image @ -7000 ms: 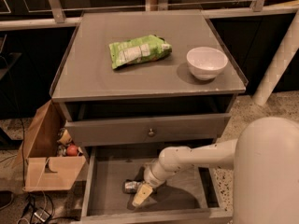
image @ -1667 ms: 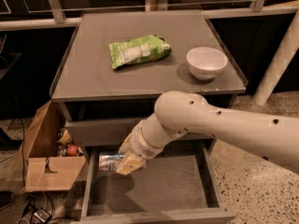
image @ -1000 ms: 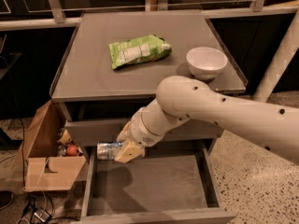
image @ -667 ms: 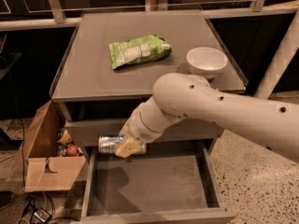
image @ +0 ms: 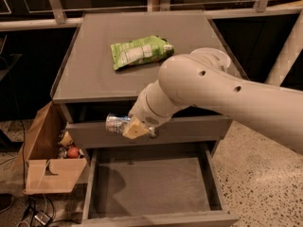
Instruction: Pick redbull can from middle drawer and place on counter
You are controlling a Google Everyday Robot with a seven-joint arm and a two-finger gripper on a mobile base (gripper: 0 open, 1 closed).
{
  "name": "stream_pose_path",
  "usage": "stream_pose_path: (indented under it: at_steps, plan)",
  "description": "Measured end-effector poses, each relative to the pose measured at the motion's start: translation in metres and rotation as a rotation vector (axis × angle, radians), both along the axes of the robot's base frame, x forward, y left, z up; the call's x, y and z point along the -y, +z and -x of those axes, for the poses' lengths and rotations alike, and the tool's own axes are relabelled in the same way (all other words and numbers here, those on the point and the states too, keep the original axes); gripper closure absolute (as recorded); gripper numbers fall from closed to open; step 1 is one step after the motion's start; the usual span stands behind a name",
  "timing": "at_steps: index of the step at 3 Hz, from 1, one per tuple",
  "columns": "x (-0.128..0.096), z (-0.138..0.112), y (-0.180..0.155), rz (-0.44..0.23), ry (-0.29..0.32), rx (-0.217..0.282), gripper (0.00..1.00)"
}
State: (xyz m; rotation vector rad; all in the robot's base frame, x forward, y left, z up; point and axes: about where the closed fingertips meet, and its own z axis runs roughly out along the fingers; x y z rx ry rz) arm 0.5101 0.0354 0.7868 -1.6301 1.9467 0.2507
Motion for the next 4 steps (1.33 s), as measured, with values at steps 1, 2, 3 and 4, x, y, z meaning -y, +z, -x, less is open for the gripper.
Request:
stream_pose_path:
  at_steps: [1,2,3,4]
  plan:
    - [0.000,0.000,0.001,0.000,-0.001,0.001,1.00]
    - [0.002,-0.012,0.014,-0.021,-0.007,0.026,1.00]
    - [0.009,-0.030,0.030,-0.034,-0.019,0.053,1.00]
    - [0.014,-0.046,0.046,-0.033,-0.029,0.080,1.00]
